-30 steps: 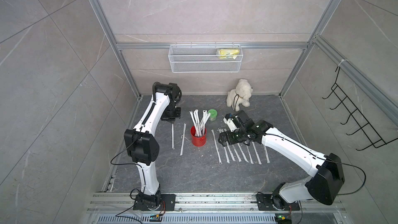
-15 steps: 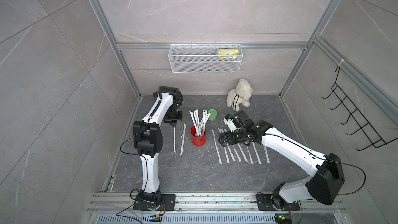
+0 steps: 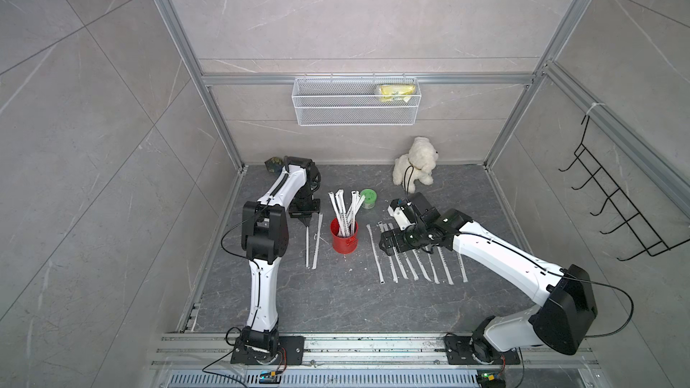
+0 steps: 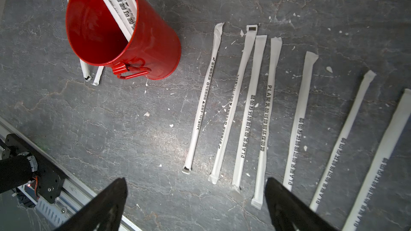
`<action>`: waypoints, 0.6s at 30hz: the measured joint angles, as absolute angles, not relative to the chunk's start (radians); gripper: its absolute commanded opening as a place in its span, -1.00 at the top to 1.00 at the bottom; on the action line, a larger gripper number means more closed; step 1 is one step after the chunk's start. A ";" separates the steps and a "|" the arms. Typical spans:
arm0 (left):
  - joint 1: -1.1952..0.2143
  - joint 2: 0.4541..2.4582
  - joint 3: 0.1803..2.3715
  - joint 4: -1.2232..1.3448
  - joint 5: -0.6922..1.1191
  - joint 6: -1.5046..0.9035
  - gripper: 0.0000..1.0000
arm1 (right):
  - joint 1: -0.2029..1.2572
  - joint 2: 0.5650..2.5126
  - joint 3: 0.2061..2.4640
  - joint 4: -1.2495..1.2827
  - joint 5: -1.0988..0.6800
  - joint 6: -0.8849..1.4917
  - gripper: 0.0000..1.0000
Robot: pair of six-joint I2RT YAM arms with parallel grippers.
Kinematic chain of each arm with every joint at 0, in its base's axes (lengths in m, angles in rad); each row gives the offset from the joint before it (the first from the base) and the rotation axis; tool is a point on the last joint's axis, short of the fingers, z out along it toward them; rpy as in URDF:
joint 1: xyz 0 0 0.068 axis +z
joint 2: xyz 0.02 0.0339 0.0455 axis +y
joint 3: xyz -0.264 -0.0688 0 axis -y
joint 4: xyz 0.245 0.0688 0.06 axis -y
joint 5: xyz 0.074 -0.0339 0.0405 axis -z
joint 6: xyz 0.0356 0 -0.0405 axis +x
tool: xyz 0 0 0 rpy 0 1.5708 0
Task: Take the straws out of the storage container
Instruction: Place the straw at the center of the board.
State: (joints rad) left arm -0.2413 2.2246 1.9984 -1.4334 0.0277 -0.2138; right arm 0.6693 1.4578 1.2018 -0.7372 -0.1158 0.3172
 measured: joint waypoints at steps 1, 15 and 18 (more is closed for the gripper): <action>-0.241 2.225 1.998 -1.433 0.029 -0.212 0.92 | 0.669 1.462 1.202 -0.737 -0.116 0.317 -0.99; -0.241 2.241 1.988 -1.408 0.030 -0.207 0.86 | 0.669 1.485 1.202 -0.737 -0.116 0.317 -1.00; -0.241 2.249 1.982 -1.403 0.030 -0.208 0.85 | 0.669 1.485 1.202 -0.737 -0.116 0.317 -1.00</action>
State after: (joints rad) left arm -0.2409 2.2490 1.9823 -1.4033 0.0299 -0.2077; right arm 0.6693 1.4853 1.2018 -0.7368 -0.1162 0.3172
